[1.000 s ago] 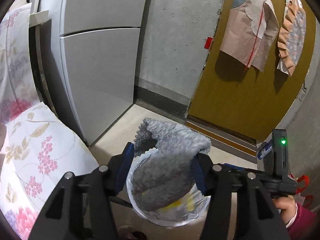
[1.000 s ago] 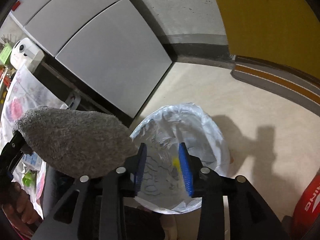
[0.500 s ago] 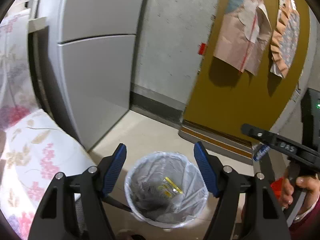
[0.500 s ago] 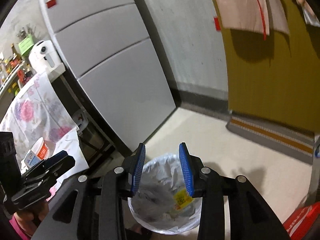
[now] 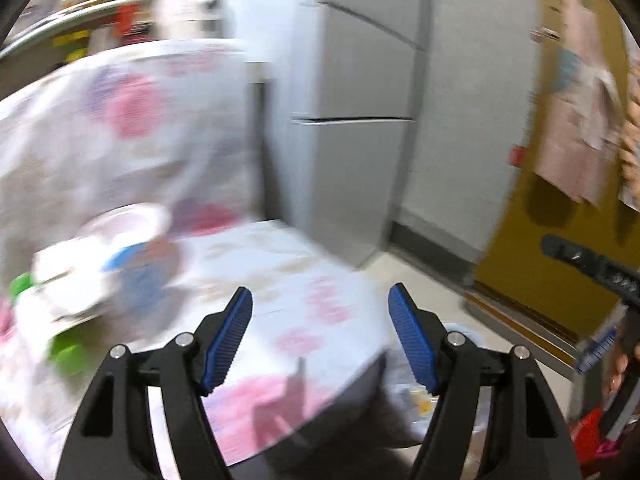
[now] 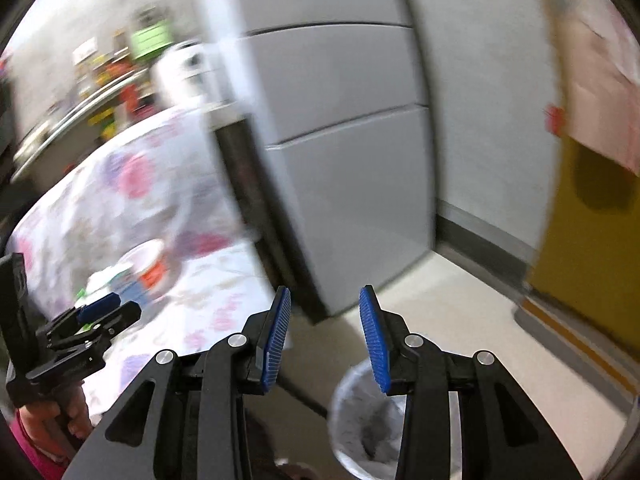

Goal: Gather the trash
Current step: 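Move both tools back toward the chair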

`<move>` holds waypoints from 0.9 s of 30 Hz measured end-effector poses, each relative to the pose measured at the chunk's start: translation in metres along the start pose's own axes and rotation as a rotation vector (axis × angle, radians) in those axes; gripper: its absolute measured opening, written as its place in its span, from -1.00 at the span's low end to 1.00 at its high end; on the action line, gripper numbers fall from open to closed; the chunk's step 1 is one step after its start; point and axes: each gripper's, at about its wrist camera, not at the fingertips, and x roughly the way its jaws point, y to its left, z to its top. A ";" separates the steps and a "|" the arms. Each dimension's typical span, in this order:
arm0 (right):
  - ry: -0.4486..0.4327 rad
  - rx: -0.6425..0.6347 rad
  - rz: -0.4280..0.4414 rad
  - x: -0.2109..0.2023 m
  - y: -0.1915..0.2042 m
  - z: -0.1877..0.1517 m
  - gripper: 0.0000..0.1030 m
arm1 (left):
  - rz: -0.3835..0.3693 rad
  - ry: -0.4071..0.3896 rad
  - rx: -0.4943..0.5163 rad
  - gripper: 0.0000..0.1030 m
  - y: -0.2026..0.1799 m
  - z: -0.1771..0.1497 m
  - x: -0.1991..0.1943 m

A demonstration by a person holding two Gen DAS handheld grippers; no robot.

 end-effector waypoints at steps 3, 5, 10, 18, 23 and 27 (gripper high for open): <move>0.047 -0.084 0.122 0.022 0.048 0.010 -0.16 | 0.105 0.010 -0.087 0.37 0.044 -0.012 -0.020; 0.068 -0.133 0.170 0.038 0.081 0.012 -0.16 | 0.179 0.023 -0.158 0.40 0.079 -0.023 -0.033; 0.116 -0.250 0.276 0.084 0.162 0.011 0.08 | 0.369 0.056 -0.283 0.44 0.153 -0.035 -0.053; 0.163 -0.410 0.343 0.162 0.250 0.004 0.69 | 0.455 0.031 -0.328 0.44 0.248 -0.025 -0.054; 0.278 -0.563 0.454 0.213 0.277 0.007 0.73 | 0.443 0.087 -0.316 0.44 0.268 -0.023 -0.046; 0.294 -0.622 0.505 0.230 0.276 0.006 0.73 | 0.437 0.070 -0.362 0.44 0.265 -0.033 -0.050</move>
